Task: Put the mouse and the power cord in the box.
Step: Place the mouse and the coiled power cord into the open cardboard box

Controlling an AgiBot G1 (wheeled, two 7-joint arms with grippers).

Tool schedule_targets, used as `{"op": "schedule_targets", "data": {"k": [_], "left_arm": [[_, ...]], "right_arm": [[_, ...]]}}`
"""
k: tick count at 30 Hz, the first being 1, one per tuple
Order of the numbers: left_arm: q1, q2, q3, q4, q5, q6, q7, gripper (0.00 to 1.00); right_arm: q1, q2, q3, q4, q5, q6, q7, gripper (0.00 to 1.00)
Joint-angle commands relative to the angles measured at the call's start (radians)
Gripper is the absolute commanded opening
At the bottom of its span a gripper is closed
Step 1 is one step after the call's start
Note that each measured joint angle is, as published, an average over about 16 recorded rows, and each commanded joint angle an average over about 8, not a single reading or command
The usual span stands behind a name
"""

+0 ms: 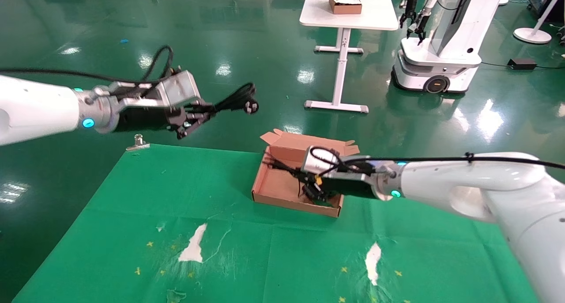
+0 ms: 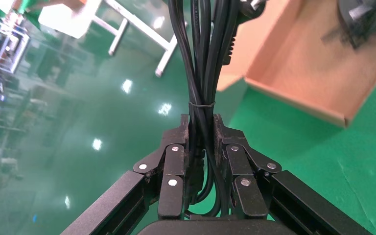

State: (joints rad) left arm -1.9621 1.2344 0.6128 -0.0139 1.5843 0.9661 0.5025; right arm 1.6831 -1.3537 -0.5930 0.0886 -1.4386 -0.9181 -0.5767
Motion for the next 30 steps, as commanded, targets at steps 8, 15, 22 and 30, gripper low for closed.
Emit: {"op": "schedule_targets", "data": {"k": [8,15,22,30], "left_arm": [[0.034,0.031,0.009,0.006,0.014,-0.093,0.024,0.0],[0.058,0.084,0.016,0.006,0.024,-0.189,0.022,0.0],[0.123,0.13,0.029,-0.074,0.027,-0.215,0.018,0.0],[0.247,0.14,0.109,-0.266,-0.005,-0.166,-0.062,0.0]], "right_arm": [[-0.024,0.007,0.011,-0.005,0.038,-0.008,0.031,1.0],[-0.025,0.033,0.046,-0.03,0.09,0.048,0.038,1.0],[0.008,0.121,0.096,-0.034,0.155,0.16,-0.03,1.0],[0.038,0.247,0.127,-0.04,0.195,0.168,-0.116,1.0]]}}
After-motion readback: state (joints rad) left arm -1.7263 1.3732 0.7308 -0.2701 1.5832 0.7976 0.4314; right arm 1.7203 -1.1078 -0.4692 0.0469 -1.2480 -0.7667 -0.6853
